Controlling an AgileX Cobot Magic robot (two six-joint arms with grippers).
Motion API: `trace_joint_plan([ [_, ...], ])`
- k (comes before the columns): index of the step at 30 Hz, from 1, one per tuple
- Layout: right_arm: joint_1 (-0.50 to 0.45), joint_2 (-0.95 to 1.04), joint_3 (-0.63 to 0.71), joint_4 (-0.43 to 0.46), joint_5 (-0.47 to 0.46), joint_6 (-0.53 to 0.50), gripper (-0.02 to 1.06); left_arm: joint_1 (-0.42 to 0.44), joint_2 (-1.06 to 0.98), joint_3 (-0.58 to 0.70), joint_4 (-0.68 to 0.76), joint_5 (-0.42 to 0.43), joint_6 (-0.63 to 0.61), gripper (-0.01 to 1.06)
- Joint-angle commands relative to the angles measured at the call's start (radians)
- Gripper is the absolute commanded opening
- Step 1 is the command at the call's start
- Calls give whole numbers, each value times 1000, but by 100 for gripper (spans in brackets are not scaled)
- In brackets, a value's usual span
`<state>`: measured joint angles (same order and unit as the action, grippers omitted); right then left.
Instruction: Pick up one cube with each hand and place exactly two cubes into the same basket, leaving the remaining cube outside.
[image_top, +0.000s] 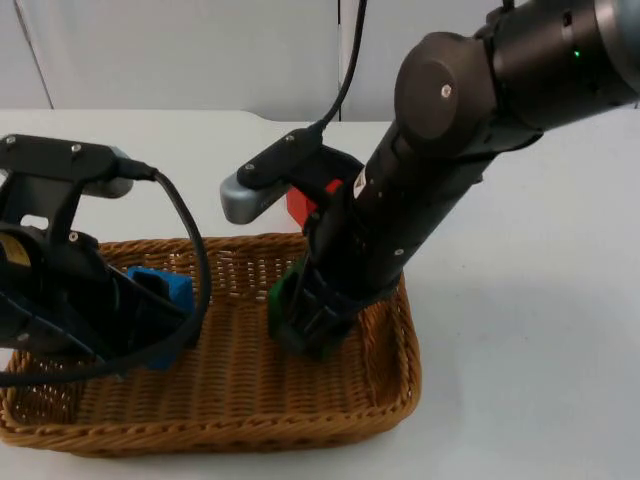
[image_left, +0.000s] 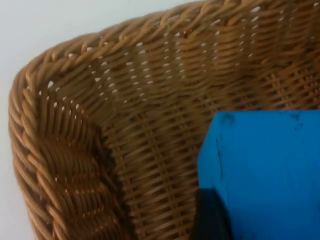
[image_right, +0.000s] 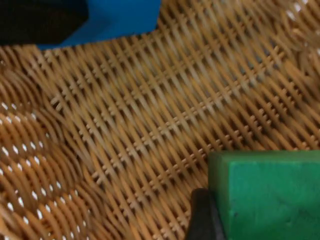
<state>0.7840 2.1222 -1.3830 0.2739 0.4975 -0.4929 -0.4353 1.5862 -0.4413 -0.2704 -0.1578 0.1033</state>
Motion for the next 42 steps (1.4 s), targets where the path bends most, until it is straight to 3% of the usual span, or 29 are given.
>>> trace_joint_plan([
  [1, 6, -2, 2, -2, -17, -9, 9, -5, 7, 2, 2, -25, 1, 0],
  [3, 6, 2, 2, -2, -17, -9, 13, -5, 11, 2, 2, -30, 1, 0],
  [7, 6, 14, 2, -2, -17, -9, 32, -5, 23, 2, 2, -35, 1, 0],
  [18, 6, 35, 2, 0, -17, 2, 37, -5, 52, 2, 6, -35, 3, 1],
  [22, 6, 49, 2, 0, -1, 2, 37, -5, 52, 2, 6, -35, 3, 22],
  [24, 6, 49, 2, 0, 3, 2, 37, -5, 52, 2, 4, -35, 3, 25],
  [27, 6, 49, 2, 0, 4, 2, 37, -5, 52, 2, -2, -35, 1, 51],
  [28, 6, 49, 2, 0, 4, 2, 37, -5, 52, 2, -2, -35, 1, 51],
  [32, 6, 49, 2, 0, 10, 6, 44, -5, 52, 2, -10, -29, -4, 71],
  [33, 6, 49, 2, 0, 10, 6, 44, -5, 52, 2, -10, -29, -4, 71],
  [37, 6, 49, 2, 0, 14, 16, 70, -5, 52, 2, -10, -11, -4, 73],
  [42, 6, 34, 2, 0, 21, 25, 75, -5, 50, 2, -10, -1, -4, 73],
])
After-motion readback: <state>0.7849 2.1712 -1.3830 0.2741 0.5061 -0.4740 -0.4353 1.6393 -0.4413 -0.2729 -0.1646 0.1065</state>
